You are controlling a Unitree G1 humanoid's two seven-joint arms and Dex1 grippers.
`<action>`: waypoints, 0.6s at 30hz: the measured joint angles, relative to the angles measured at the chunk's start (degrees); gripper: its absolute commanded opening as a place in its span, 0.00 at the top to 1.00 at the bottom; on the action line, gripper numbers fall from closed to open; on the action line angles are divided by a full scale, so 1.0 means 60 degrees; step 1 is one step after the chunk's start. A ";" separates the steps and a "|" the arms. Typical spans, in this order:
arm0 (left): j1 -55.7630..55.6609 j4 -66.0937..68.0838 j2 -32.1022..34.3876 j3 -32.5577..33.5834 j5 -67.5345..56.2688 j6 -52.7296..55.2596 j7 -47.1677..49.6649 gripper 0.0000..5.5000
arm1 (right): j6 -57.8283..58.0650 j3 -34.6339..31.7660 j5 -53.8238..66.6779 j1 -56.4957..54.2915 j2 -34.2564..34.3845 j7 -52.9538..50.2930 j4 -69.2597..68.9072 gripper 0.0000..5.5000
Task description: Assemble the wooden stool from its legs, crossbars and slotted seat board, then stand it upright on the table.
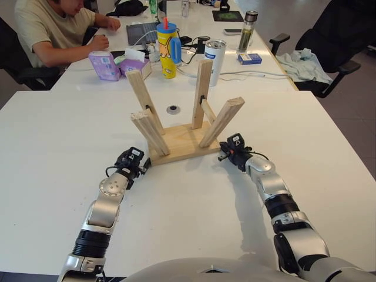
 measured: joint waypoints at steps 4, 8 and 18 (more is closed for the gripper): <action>0.0130 -0.0228 0.0001 0.0355 -0.0890 0.0307 -0.0608 0.34 | 0.0976 -0.0209 0.0782 0.0706 -0.0297 0.0661 -0.1237 1.00; 0.0145 -0.0942 0.0107 0.0707 -0.1535 0.0707 -0.0987 0.34 | 0.2163 -0.0272 0.1216 0.1151 -0.0729 0.0947 -0.2593 1.00; -0.0175 -0.2648 0.0996 0.1146 -0.2540 0.2110 -0.1656 0.34 | 0.4471 -0.1001 0.2267 0.1156 -0.1179 0.0961 -0.5114 1.00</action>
